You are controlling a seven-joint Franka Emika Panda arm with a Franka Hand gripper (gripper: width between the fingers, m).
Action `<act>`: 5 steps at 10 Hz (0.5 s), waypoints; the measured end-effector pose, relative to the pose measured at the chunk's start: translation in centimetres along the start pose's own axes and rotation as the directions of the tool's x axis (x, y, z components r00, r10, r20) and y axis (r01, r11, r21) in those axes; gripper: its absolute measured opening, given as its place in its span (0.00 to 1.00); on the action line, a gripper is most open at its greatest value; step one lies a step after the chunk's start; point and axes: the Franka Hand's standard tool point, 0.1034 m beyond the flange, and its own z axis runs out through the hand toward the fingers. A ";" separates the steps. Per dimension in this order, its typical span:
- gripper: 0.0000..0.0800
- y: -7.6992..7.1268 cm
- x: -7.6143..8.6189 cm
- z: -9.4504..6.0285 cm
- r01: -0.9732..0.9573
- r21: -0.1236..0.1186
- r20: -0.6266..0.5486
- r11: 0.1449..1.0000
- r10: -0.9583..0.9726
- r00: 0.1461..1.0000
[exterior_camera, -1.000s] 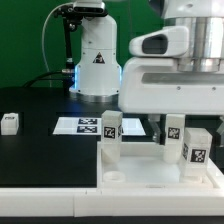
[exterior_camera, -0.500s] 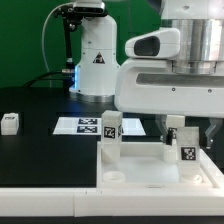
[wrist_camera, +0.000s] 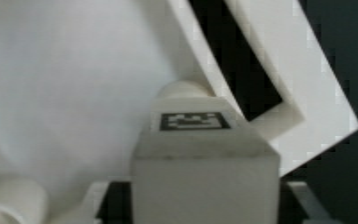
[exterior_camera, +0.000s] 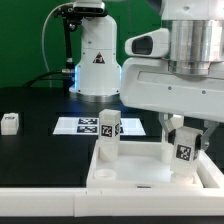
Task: Assemble square table
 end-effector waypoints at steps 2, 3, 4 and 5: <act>0.36 0.0 0.1 0.1 -0.304 0.007 0.009 0.953 0.304 0.953; 0.36 -0.1 0.1 0.2 -0.443 0.021 0.019 0.896 0.442 0.897; 0.36 -0.3 0.2 0.3 -0.580 0.067 0.037 0.812 0.579 0.815; 0.36 0.1 0.1 0.4 -0.687 0.101 0.050 0.719 0.686 0.726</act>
Offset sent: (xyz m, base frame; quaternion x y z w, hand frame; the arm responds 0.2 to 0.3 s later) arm -0.0017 0.0110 -0.0086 0.1067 -0.0350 0.3572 0.9273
